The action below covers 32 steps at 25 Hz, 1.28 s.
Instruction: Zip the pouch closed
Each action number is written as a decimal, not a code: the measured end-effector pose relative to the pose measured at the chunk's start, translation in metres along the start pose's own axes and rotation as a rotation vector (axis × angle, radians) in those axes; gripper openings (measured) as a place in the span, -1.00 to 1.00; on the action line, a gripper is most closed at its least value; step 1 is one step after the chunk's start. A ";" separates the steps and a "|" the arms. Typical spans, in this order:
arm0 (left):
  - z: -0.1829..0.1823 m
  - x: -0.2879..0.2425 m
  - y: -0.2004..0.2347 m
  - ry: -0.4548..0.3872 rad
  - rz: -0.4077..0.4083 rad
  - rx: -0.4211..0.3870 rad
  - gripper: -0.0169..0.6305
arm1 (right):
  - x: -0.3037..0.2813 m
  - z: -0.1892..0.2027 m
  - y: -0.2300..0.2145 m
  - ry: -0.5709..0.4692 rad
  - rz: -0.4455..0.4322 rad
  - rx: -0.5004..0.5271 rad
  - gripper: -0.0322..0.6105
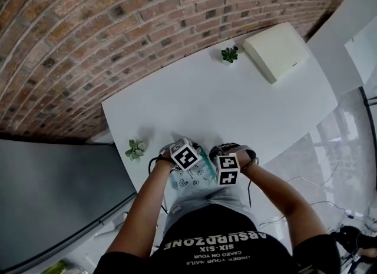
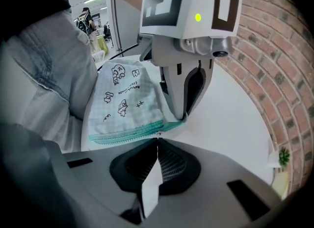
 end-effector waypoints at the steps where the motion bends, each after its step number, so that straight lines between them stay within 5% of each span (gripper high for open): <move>1: 0.000 0.000 0.000 -0.002 -0.001 -0.002 -0.88 | 0.000 0.000 0.000 -0.002 -0.001 -0.002 -0.89; 32: -0.001 0.000 0.000 -0.006 -0.029 -0.018 -0.88 | 0.003 0.002 0.025 -0.011 -0.101 0.027 -0.90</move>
Point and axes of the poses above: the fingertips, and each gripper's own axes: x backward along the fingers, y to its left, z out of its underside, the point moved 1 cm from there along x, backward along the fingers, and after that the axes turned 1 degree about x, right-handed, at the moved point
